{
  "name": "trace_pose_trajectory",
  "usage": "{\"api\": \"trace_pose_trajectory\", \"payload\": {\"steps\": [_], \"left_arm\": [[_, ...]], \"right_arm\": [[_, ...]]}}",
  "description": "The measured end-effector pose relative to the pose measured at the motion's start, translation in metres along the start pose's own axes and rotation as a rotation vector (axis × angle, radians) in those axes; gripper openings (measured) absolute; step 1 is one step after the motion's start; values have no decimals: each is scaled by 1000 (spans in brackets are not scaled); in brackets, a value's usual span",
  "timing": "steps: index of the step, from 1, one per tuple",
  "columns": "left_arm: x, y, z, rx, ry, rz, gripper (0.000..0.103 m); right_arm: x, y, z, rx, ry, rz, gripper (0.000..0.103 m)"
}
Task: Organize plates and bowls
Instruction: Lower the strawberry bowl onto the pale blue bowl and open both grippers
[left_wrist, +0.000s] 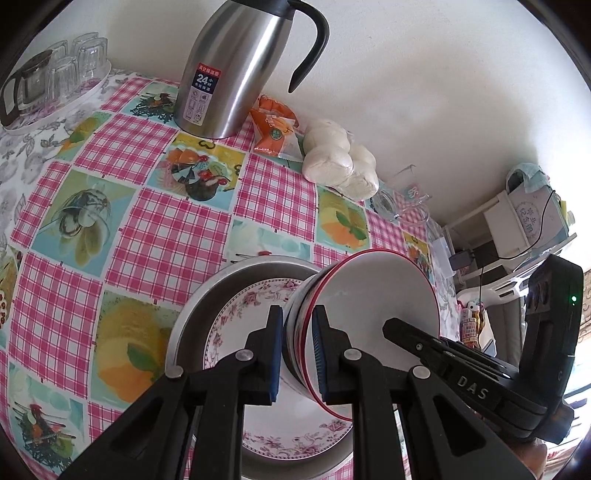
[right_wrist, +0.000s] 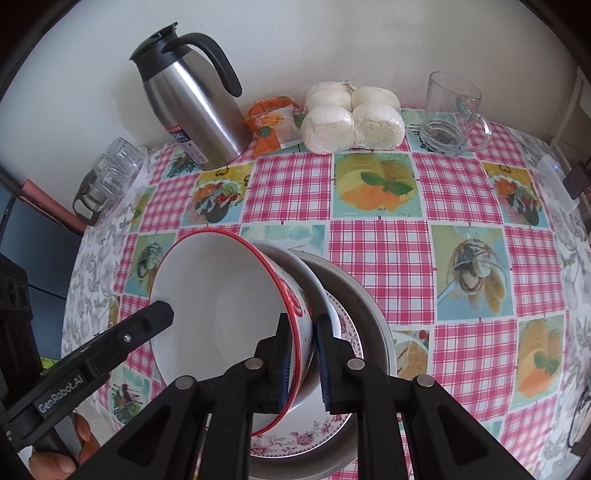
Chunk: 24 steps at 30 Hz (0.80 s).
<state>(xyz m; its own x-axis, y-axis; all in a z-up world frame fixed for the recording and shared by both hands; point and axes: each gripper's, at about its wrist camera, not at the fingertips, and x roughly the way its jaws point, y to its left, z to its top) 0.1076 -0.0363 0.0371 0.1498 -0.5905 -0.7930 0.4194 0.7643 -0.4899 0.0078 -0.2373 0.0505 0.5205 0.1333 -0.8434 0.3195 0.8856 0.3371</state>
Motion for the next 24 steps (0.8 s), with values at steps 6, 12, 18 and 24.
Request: {"api": "trace_pose_trajectory", "payload": {"steps": [6,12,18,24], "left_arm": [[5,1,0,-1,5,12,16],[5,3,1,-7,5,5,16],[5,-3,-1,8,6,-12,16],[10,-5,-3,14,14,11,16]], "right_arm": [[-7,-10,-3,53,-33,85,24],[-22,-11,-6,50,-101,108,27],[-37,-14,-7,57,-178,84,27],[-17,-36,-18,192,-166,116,27]]}}
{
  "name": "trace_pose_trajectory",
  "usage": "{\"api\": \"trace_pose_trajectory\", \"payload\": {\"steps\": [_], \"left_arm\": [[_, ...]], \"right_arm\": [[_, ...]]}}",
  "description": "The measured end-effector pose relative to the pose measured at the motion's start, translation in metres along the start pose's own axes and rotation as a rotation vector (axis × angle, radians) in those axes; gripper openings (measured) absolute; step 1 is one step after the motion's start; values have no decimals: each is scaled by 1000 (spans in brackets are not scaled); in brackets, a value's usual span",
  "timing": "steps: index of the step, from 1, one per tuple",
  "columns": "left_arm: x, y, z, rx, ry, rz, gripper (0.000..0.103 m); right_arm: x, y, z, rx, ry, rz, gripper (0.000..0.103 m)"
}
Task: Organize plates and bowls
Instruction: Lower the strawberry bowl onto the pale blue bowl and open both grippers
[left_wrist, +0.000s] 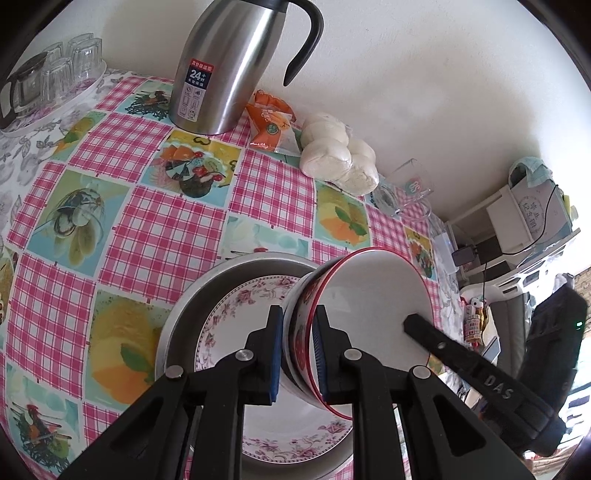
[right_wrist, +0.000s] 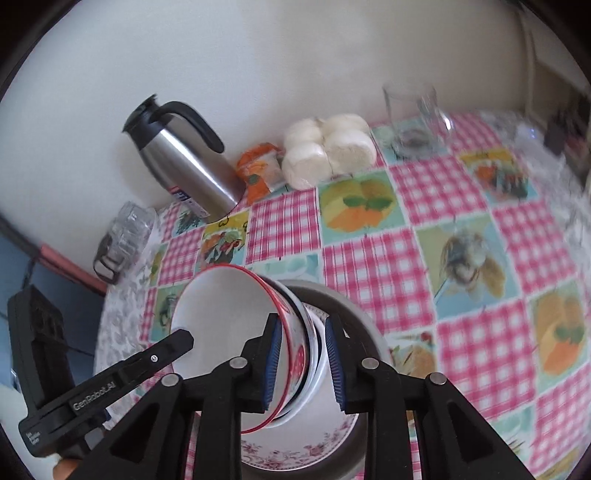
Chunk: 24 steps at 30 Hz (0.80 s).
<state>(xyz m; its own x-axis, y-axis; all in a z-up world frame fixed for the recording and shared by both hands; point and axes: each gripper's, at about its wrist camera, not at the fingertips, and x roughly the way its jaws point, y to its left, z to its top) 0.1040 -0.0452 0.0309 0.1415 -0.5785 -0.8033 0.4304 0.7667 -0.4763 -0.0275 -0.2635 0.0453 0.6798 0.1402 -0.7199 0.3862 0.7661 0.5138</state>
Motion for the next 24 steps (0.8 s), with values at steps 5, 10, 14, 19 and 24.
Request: {"api": "trace_pose_trajectory", "payload": {"steps": [5,10,14,19,24], "left_arm": [[7,-1,-2,-3,13,21,16],[11,-4,-4,0,25,36,16],[10,-9,-4,19,18,65,16],[8,-13,-5,31,14,88,16],[3,-17,-8,42,8,127,35]], "right_arm": [[17,-11,-9,59,45,58,27],[21,-1,-16,28,59,29,28],[21,4,-18,0,56,-2,28],[21,9,-19,-27,57,-33,29],[18,12,-18,-38,62,-53,29]]}}
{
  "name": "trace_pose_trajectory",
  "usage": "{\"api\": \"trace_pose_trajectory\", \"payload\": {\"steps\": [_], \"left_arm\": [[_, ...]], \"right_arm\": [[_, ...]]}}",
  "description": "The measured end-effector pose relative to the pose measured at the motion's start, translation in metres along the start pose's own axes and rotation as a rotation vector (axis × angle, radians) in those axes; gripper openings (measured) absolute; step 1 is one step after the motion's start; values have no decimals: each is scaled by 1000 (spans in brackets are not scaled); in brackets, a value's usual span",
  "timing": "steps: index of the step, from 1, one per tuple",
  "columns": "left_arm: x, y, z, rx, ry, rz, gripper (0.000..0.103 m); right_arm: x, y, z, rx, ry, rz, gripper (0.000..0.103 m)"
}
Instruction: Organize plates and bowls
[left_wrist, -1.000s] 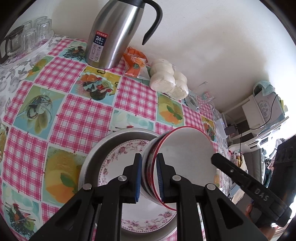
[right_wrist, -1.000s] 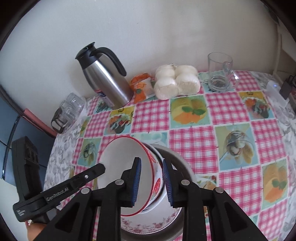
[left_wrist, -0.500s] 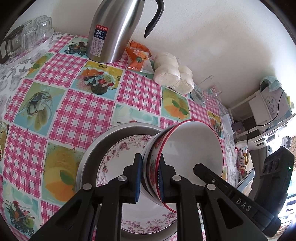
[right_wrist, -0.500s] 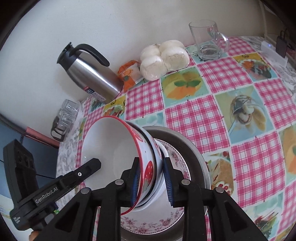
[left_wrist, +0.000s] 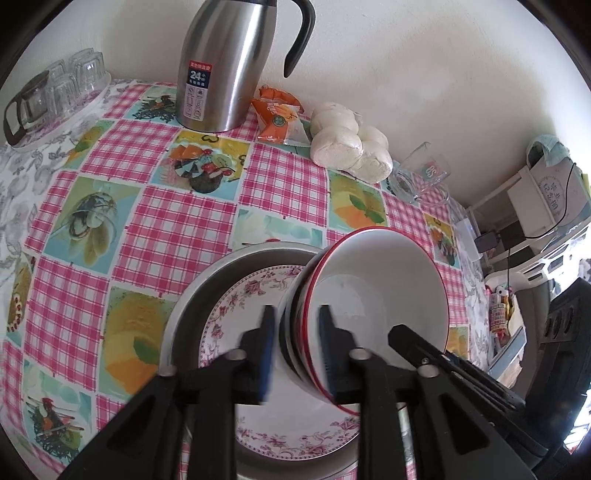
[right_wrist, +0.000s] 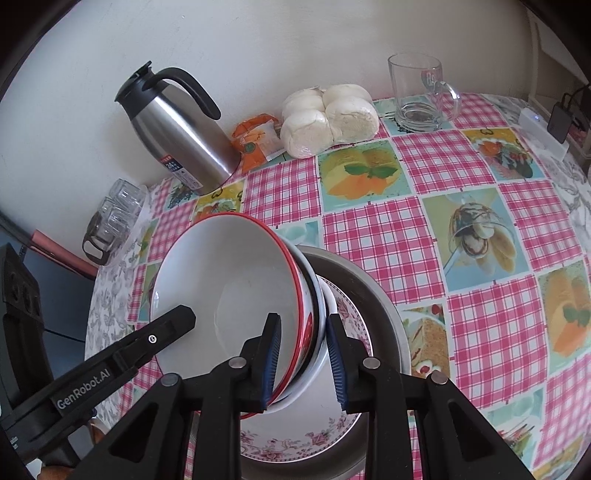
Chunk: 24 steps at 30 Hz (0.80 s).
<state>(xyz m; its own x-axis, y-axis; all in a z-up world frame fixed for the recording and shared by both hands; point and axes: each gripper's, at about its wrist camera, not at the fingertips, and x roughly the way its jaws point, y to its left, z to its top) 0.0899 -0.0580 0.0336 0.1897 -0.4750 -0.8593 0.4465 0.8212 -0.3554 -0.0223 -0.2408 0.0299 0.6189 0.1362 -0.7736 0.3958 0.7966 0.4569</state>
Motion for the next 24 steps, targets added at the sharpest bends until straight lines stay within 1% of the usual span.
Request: {"api": "trace_pose_trajectory", "payload": {"steps": [1,2,3,4,5,6,7,8,10,11,13,17,18,19,23,24], "left_arm": [[-3,0,-1,-1,-6,10,42],[-5,0,-2,-1,-10,15,44],[-8,0,-2,0,-16,20,45],[-10,0,-3,-1,-20,24,49],[-12,0,-3,-4,-24,32,52],[-15,1,-4,-9,-29,42,61],[-17,1,-5,-11,-34,51,67],[-20,2,-6,-11,-43,64,69],[-24,3,-7,-10,-57,84,72],[-27,4,-9,-14,-65,91,74],[-29,7,-12,-23,-78,104,84],[-28,13,-20,-22,-82,148,85],[-28,13,-22,-21,-82,152,87],[-28,13,-24,-21,-85,155,90],[-34,11,-29,-11,-115,173,91],[-35,10,-30,-9,-121,175,91]], "right_arm": [[-2,0,0,-1,-1,-2,29],[-3,1,-1,-2,-2,-7,30],[-6,1,-1,-4,-5,-16,37],[-8,0,-2,-5,-9,-24,45],[-10,0,-3,-6,-15,-32,49],[-12,-1,-4,-8,-22,-39,51],[-14,-1,-6,-10,-27,-45,53],[-16,-2,-7,-11,-30,-50,55],[-21,-2,-11,-18,-41,-63,63],[-23,-2,-13,-22,-47,-69,65],[-27,-2,-17,-31,-61,-82,72],[-32,-5,-25,-26,-82,-93,79],[-33,-6,-26,-24,-85,-91,81],[-35,-6,-28,-23,-88,-89,82],[-43,-4,-34,-42,-118,-72,83],[-45,-3,-35,-44,-123,-69,86]]}}
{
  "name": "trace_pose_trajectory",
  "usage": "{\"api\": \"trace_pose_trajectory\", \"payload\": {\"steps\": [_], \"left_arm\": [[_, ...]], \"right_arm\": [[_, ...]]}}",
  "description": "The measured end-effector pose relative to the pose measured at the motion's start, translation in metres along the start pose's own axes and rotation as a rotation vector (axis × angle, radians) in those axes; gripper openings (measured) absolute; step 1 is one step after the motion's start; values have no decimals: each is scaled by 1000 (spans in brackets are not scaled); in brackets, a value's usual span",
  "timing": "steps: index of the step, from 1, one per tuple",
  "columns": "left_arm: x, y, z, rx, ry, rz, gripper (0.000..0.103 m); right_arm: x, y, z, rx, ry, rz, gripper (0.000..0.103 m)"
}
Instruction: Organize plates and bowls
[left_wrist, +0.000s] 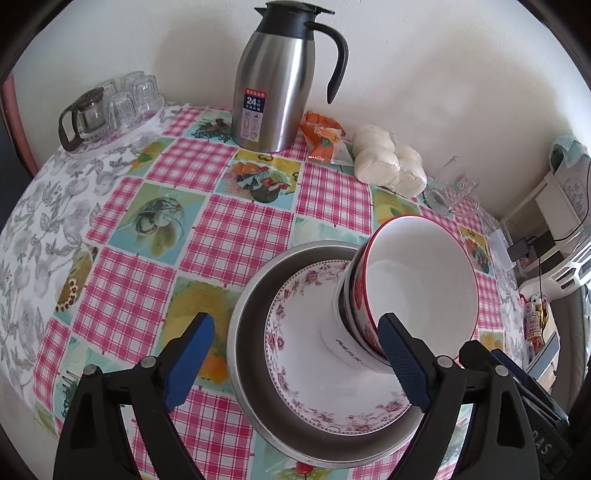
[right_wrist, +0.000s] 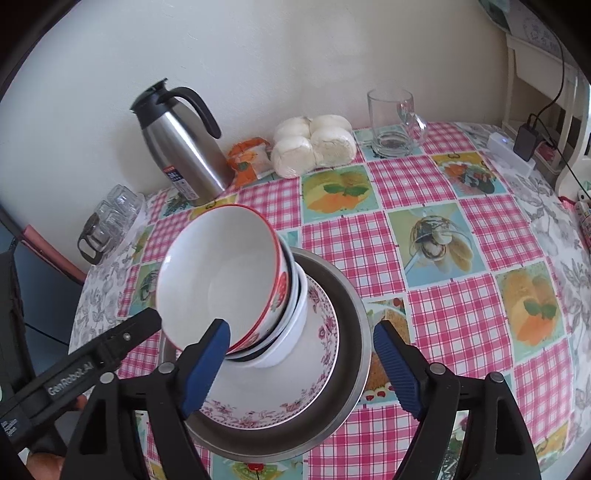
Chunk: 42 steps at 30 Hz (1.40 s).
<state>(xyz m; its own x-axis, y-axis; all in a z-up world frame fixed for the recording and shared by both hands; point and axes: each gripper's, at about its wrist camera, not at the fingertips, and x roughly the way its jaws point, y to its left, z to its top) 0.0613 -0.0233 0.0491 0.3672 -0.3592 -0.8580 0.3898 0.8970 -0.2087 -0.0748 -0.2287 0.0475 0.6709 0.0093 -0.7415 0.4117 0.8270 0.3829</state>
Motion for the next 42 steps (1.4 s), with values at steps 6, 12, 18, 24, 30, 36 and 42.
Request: {"api": "trace_pose_trajectory", "payload": {"steps": [6,12,18,24,30,36,42], "left_arm": [[-5,-2,-7,15,-13,14,96],[-7,0,-13,13,-17,32,96],[-5,5,-18,-14,-4,28,96],[-1,4,-21,-15,17,27,96],[-4,3,-23,-19,27,23,96],[-9,-2,-25,12,27,63,96],[-13,-8,-30,62,17,112,96]], "right_arm": [[-1,-1,-10,-2,-9,1,90],[5,-2,-19,-19,11,-19,97],[9,-1,-24,-43,15,-35,103],[11,-1,-28,-59,19,-48,103],[10,1,-32,-76,20,-59,103],[8,1,-37,-87,26,-69,103],[6,-3,-41,-79,27,-77,103]]}}
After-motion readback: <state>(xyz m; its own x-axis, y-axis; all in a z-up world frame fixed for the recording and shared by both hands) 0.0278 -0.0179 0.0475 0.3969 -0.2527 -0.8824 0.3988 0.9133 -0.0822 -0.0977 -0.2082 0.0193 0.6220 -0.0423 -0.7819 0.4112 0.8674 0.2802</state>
